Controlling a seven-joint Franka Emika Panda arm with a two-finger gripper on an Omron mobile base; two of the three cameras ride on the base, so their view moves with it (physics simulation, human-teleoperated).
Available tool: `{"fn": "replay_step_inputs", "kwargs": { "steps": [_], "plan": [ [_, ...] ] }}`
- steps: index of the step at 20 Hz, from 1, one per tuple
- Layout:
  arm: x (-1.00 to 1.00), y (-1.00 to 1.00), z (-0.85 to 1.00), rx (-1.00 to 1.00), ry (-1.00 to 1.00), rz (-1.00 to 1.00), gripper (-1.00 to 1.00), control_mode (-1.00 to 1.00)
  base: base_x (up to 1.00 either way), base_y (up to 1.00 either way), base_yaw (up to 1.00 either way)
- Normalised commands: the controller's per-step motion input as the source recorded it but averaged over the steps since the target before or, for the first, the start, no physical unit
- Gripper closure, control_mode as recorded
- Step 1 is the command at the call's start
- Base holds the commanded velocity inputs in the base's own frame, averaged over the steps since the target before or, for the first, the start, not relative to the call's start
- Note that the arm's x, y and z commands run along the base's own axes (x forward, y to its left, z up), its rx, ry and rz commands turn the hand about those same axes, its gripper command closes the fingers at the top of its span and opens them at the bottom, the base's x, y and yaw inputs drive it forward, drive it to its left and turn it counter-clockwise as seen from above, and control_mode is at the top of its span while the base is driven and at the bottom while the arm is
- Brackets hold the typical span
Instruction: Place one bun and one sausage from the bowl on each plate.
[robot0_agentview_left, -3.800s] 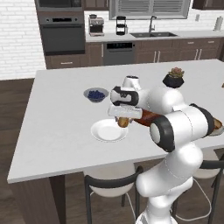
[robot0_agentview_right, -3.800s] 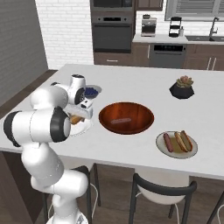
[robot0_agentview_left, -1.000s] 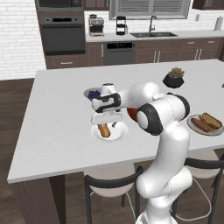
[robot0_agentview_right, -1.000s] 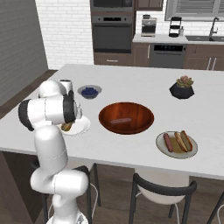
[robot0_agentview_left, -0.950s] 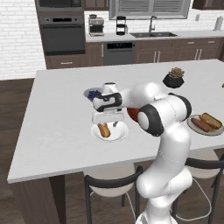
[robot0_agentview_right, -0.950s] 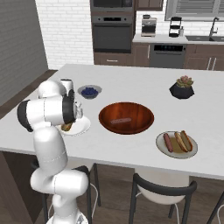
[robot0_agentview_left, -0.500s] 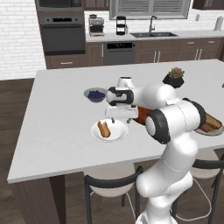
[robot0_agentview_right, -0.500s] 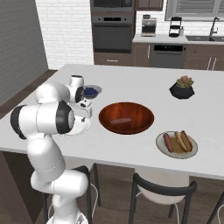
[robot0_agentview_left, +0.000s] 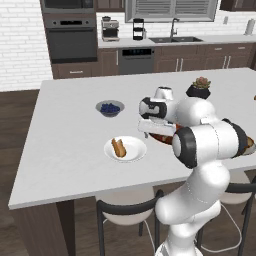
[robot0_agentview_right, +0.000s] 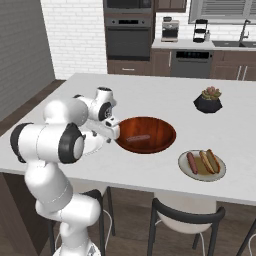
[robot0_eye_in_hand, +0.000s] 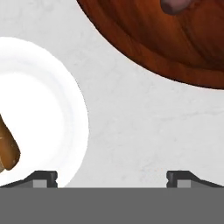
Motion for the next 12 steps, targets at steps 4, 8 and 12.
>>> {"fn": "replay_step_inputs", "kwargs": {
  "steps": [4, 8, 12],
  "plan": [
    [0.01, -0.47, 0.01, 0.01, 0.00, -0.15, -1.00, -1.00, 0.00, 0.00, 0.00],
    [0.16, -0.40, 0.04, 0.00, 0.00, -0.11, -1.00, -1.00, 0.00, 0.00, 0.00],
    [0.26, -0.39, 0.06, 0.00, 0.00, -0.12, -1.00, -1.00, 0.00, 0.00, 0.00]
  ]
}}
